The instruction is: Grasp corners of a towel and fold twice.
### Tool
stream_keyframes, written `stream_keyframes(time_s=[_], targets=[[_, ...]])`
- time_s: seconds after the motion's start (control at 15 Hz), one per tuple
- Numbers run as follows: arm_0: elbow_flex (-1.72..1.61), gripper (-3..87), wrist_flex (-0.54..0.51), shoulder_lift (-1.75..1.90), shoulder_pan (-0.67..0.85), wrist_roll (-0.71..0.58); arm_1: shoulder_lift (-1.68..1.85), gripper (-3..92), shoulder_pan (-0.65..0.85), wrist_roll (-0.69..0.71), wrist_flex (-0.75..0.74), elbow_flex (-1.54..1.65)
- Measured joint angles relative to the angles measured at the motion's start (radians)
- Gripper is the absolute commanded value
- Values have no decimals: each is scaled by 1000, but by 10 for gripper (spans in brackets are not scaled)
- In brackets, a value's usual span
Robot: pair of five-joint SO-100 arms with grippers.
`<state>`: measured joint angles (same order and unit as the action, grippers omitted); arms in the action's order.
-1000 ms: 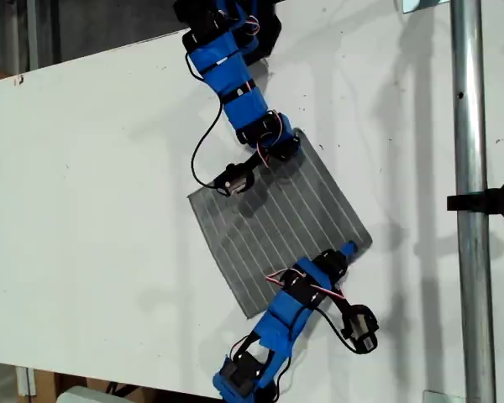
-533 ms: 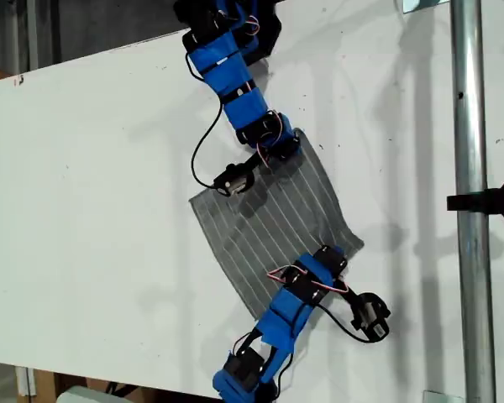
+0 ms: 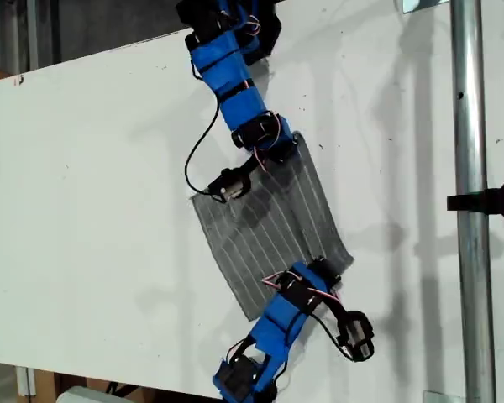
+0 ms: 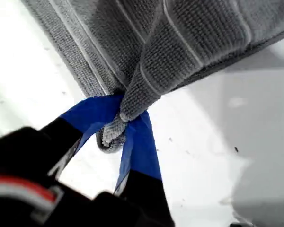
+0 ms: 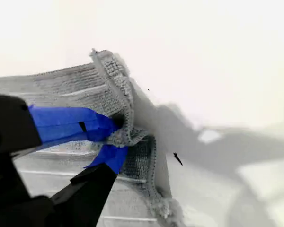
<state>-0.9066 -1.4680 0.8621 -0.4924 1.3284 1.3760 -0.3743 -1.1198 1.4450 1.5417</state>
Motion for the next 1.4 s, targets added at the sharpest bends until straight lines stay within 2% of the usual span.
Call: stream_keyframes(time_s=[0.13,0.33,0.6,0.87,1.13,1.4], targets=[[-5,-30,-43,106,-5,-20,86,-3,-43,0,58,-69],[-9,-30,-84,132,2,-34,141,-3,-5,20,57,-57],[-126,-30,-179,233,110,-41,152,-3,253,215,-52,20],[-428,-30,-166,505,302,-114,137,-3,520,422,-202,17],[-719,-30,-84,825,538,-233,38,-3,663,548,-360,-35],[-874,-30,-84,986,681,-247,12,-3,750,594,-497,-71]])
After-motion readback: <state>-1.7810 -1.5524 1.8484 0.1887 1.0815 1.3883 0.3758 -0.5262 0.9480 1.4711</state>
